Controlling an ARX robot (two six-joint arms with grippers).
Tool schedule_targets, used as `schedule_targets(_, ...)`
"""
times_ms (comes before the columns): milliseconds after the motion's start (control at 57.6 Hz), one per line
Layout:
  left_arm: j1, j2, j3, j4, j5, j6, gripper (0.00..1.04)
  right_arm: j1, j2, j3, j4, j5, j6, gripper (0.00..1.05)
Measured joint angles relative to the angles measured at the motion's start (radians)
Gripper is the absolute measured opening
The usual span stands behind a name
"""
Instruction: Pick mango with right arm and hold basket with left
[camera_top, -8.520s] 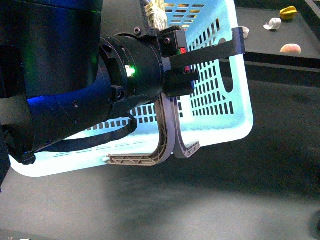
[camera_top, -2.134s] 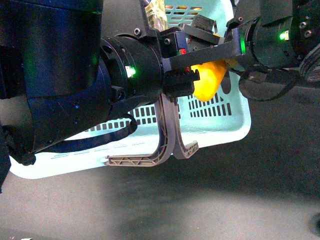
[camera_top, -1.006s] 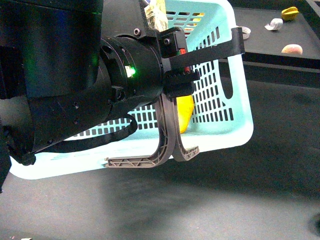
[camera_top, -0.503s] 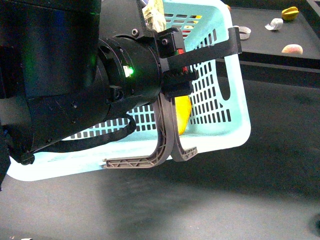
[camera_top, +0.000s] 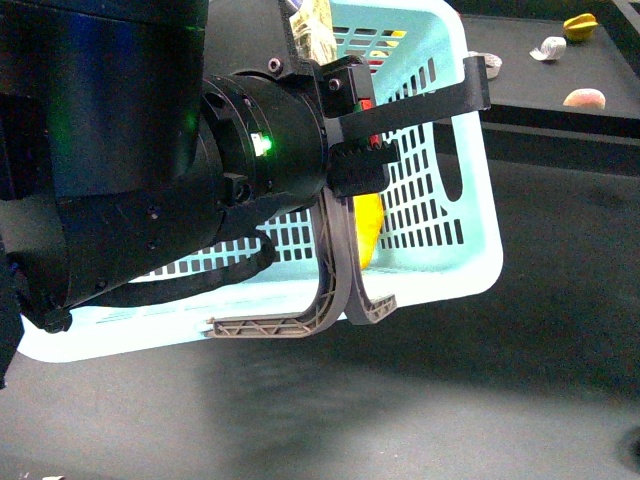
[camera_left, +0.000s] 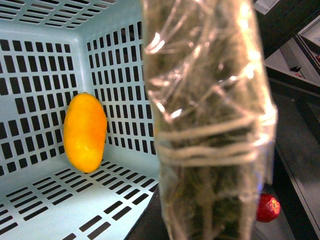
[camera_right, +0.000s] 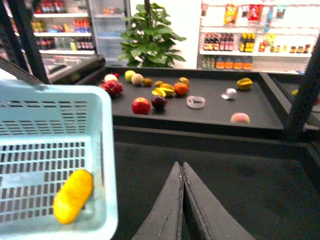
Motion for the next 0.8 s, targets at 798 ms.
schedule_targets(798, 0.000, 0.000, 0.000, 0.000, -0.001, 0.001, 0.05, -0.035, -0.384, -0.008, -0.367, -0.013, 0.000, 0.02)
